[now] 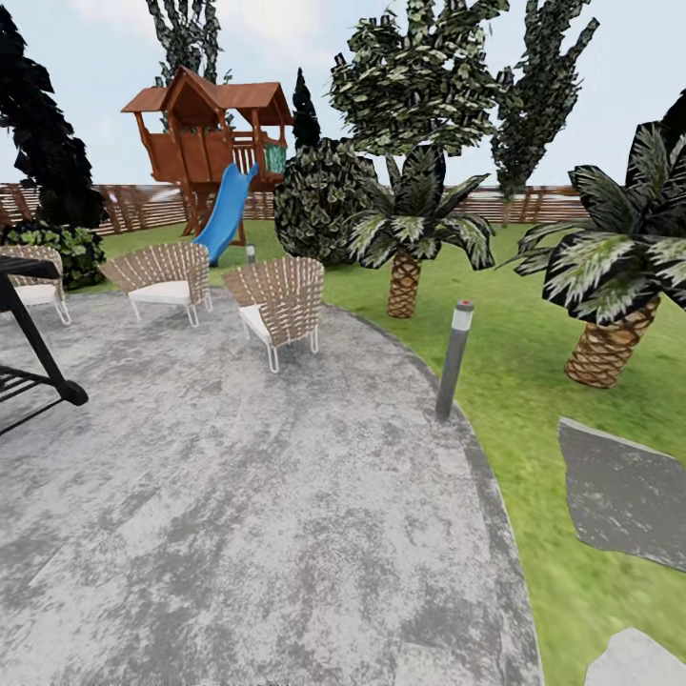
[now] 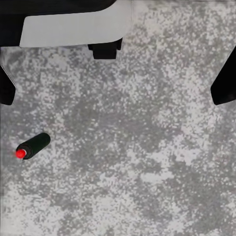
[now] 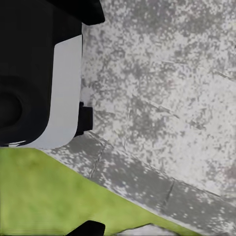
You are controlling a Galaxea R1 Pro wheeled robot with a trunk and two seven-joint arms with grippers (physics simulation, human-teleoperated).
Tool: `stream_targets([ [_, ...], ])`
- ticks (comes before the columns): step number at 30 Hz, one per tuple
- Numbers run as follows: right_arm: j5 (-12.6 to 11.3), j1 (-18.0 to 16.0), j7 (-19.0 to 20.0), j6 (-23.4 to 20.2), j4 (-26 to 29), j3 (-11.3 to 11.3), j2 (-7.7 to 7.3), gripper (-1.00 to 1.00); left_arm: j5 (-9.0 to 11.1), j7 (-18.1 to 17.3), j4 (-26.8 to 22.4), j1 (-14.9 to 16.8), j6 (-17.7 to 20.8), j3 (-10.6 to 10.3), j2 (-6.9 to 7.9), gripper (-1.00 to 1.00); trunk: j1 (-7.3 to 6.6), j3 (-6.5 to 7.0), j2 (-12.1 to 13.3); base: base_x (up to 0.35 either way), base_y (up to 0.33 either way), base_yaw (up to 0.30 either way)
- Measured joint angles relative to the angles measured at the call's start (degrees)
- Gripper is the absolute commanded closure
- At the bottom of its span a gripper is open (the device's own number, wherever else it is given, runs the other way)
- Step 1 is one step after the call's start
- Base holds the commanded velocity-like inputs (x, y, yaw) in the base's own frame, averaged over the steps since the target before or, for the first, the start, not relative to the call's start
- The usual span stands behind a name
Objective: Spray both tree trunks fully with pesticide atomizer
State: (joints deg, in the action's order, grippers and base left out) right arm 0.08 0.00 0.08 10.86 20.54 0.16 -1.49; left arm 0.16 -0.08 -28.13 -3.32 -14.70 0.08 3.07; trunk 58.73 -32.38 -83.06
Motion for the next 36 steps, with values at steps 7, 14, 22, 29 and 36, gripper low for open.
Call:
stream_targets([
  [7,0.00,0.00,0.00,0.00,0.01,0.02,0.00,-1.00,0.00,-0.04,-0.01,0.00,0.01,0.00,0.00,-1.00,0.02,0.00,0.00,-0.068,-0.064,0.034],
  [14,0.00,0.00,0.00,-0.01,0.01,0.00,0.00,-1.00,0.00,-0.04,-0.01,0.00,0.01,0.00,0.00,-1.00,0.00,0.00,0.00,-0.094,-0.041,0.003],
  [22,0.00,0.00,0.00,0.01,0.00,0.00,0.00,-1.00,0.00,-0.07,0.00,0.01,0.01,0.00,0.00,-1.00,0.00,0.00,0.00,-0.004,-0.005,-0.154],
  [29,0.00,0.00,0.00,0.01,0.00,0.00,0.00,-1.00,0.00,-0.07,0.00,0.01,0.00,0.00,0.00,-1.00,-0.02,0.00,0.00,0.168,-0.126,-0.055],
  [36,0.00,0.00,0.00,0.01,0.00,0.00,0.00,-1.00,-0.02,-0.07,0.01,0.01,0.00,0.00,0.00,-1.00,-0.01,0.00,0.00,0.127,-0.250,-0.006],
])
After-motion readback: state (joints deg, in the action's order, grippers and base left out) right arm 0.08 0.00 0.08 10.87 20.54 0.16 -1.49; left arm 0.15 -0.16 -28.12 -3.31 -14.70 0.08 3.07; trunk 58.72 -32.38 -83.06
